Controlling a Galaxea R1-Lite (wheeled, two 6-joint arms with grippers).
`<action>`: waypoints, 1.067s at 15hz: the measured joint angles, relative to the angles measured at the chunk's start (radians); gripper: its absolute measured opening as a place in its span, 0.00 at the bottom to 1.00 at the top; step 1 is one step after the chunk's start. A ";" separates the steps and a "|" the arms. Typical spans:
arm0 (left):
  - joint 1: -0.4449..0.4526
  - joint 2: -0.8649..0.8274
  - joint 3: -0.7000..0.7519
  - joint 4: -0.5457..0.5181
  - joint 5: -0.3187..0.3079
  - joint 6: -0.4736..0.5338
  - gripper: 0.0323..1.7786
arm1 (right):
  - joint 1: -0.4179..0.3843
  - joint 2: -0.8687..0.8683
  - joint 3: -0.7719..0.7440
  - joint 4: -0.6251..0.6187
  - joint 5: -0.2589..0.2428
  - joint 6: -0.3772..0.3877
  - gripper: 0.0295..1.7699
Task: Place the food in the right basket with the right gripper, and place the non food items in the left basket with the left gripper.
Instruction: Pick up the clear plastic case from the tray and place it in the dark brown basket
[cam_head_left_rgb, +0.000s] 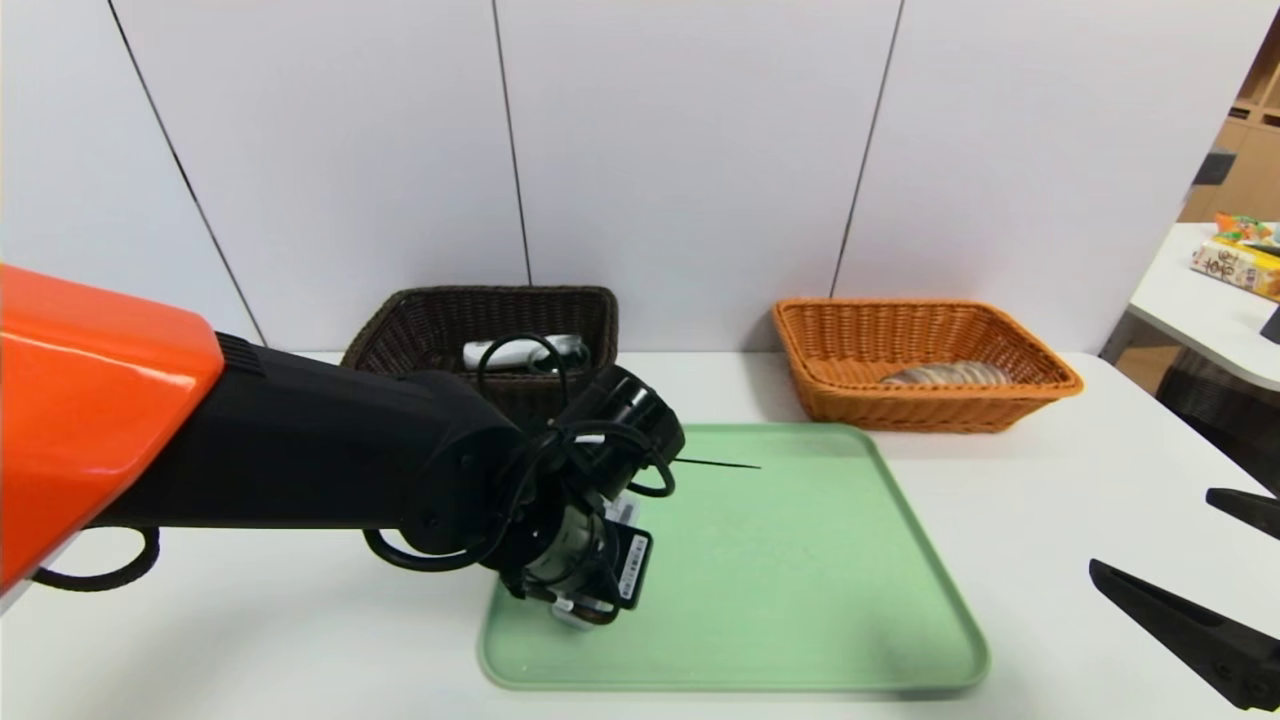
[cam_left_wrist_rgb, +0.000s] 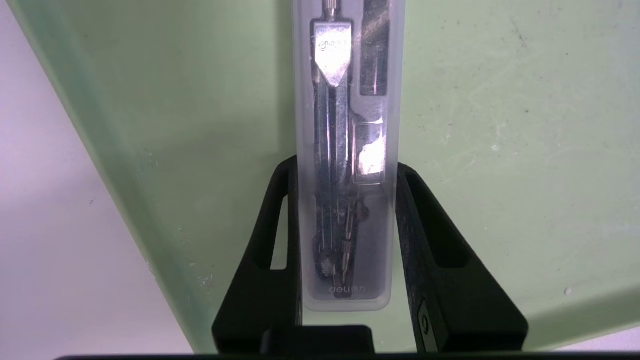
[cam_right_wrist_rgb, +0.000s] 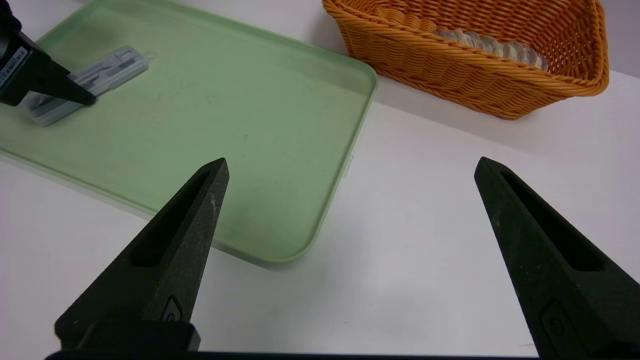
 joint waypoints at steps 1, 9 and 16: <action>-0.004 -0.004 0.003 0.000 0.003 0.000 0.31 | -0.001 0.000 0.000 0.000 0.000 0.000 0.96; -0.013 -0.119 0.008 0.001 0.007 0.074 0.31 | -0.006 -0.006 0.001 0.002 0.000 0.000 0.96; 0.013 -0.342 -0.024 -0.018 0.001 0.473 0.31 | -0.007 -0.012 0.004 0.001 0.003 0.000 0.96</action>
